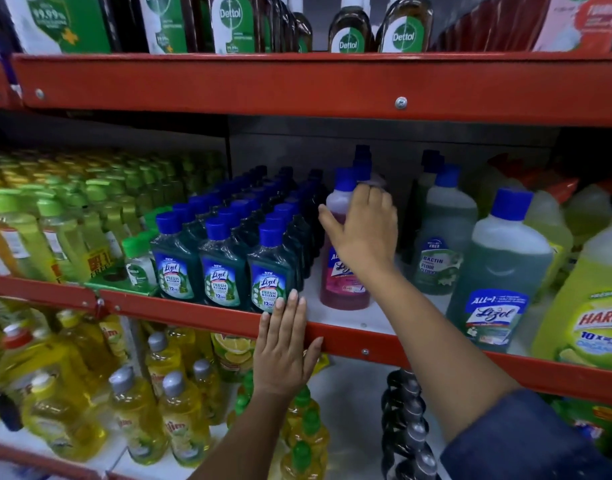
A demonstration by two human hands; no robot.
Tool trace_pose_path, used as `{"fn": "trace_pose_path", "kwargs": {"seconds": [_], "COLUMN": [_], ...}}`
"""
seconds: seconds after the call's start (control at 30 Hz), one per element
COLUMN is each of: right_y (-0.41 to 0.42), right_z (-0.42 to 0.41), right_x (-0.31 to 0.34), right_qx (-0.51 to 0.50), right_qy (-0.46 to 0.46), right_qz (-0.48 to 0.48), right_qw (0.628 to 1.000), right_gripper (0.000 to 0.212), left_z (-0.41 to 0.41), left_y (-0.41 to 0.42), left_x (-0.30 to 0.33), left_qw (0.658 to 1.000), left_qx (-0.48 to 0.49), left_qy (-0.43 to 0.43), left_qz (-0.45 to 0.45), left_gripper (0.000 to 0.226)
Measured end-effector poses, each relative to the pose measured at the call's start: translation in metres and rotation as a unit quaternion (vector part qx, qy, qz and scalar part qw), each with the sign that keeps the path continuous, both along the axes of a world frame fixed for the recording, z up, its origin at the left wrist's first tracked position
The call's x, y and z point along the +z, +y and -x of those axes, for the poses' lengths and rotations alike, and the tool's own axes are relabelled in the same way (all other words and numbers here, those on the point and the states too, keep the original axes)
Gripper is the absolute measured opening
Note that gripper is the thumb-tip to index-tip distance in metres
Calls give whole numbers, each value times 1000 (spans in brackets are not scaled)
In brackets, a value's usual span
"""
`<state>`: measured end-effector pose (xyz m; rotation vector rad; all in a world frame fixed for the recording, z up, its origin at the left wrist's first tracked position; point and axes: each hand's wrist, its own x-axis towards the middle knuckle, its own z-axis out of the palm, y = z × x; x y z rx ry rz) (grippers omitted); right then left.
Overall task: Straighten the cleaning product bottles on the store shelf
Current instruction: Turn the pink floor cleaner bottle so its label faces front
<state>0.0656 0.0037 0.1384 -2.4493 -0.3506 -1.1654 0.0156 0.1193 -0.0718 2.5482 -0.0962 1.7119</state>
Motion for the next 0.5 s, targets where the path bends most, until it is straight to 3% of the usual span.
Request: {"fn": "trace_pose_path", "kwargs": {"seconds": [0.5], "right_y": [-1], "right_z": [39], "right_x": [5], "right_qx": [17], "right_qy": [-39], "right_qz": [11], "right_qw": [999], "right_gripper": [53], "left_z": [-2], "left_y": [0], "left_x": [-1], "left_qw": [1000], "left_qx": [-7], "left_qy": [-14], "left_qz": [0], "left_gripper": [63]}}
